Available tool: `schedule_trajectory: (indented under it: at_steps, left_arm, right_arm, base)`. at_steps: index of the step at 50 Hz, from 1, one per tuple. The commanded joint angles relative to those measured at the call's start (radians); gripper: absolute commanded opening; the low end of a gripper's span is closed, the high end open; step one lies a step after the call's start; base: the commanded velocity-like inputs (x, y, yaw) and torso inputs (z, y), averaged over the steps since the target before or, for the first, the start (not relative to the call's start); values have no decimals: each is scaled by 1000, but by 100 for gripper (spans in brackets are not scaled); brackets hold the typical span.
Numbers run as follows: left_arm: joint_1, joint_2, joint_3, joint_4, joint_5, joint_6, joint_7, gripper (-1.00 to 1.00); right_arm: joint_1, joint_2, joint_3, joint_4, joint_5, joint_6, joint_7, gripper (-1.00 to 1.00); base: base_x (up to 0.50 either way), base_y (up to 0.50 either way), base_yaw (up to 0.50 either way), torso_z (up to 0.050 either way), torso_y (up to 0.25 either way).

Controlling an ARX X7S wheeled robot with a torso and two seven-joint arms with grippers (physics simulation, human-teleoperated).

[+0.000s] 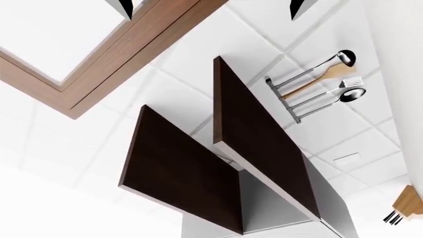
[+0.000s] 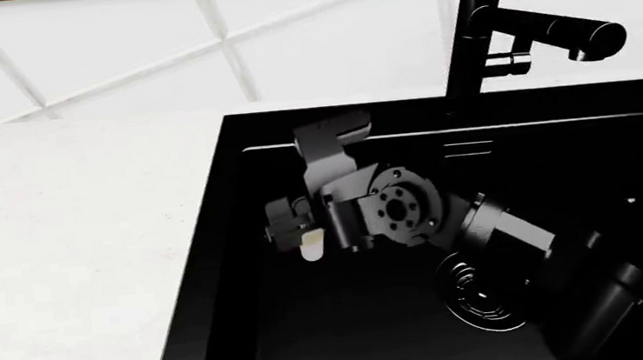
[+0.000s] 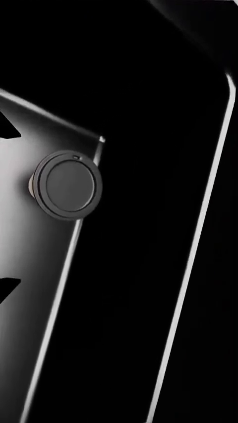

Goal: Pick the cup and bowl from the sink and place them on the counter for drying.

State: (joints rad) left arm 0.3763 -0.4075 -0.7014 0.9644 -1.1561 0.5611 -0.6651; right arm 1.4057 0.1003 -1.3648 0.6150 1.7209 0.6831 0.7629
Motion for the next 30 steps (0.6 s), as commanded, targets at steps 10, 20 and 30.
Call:
schedule_trajectory:
  at_steps: [10, 20, 30]
  left_arm:
    - [-1, -1, 1, 0, 1, 0, -2, 100]
    - [-3, -3, 3, 2, 3, -2, -3, 100]
    - [1, -3, -1, 4, 0, 1, -4, 100]
  right_arm:
    - [-75, -100, -106, 212, -87, -121, -167, 100]
    - [-84, -100, -207, 218, -43, -186, -188, 100]
    - [-99, -100, -215, 215, -77, -217, -196, 100]
  base:
    - [0, 0, 0, 0, 0]
    - [0, 0, 0, 0, 0]
    - [0, 0, 0, 0, 0]
